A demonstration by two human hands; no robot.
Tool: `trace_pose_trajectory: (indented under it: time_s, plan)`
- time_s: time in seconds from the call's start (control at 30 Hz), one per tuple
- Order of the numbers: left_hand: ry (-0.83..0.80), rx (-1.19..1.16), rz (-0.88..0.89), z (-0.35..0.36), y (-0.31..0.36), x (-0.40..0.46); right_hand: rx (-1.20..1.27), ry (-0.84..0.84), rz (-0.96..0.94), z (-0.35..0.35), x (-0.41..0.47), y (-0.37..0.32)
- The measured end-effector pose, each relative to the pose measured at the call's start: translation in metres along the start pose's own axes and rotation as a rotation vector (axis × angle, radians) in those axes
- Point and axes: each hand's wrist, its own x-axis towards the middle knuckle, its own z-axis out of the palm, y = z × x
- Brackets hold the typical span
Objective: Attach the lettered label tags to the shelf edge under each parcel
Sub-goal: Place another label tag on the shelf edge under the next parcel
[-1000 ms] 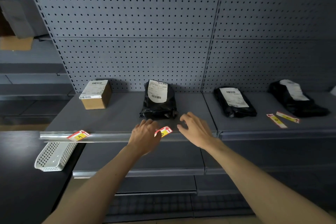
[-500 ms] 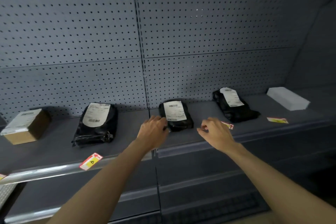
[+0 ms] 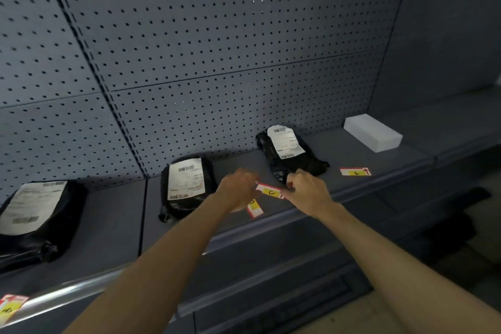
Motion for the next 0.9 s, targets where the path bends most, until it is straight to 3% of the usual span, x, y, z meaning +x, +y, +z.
trace_pose_trajectory:
  time_s: [0.17,0.43,0.7,0.9]
  plan:
    - [-0.149,0.06,0.062,0.024,-0.009,0.054,-0.05,-0.114,0.0,0.025,0.03,0.005]
    - [-0.205,0.04,0.11,0.044,-0.018,0.095,-0.094,-0.188,-0.036,0.051,0.061,0.008]
    - [-0.168,-0.121,0.054,0.032,-0.017,0.091,0.001,-0.178,-0.102,0.041,0.067,0.015]
    - [0.011,-0.201,-0.057,0.001,-0.021,0.043,0.214,-0.058,-0.254,0.02,0.064,-0.001]
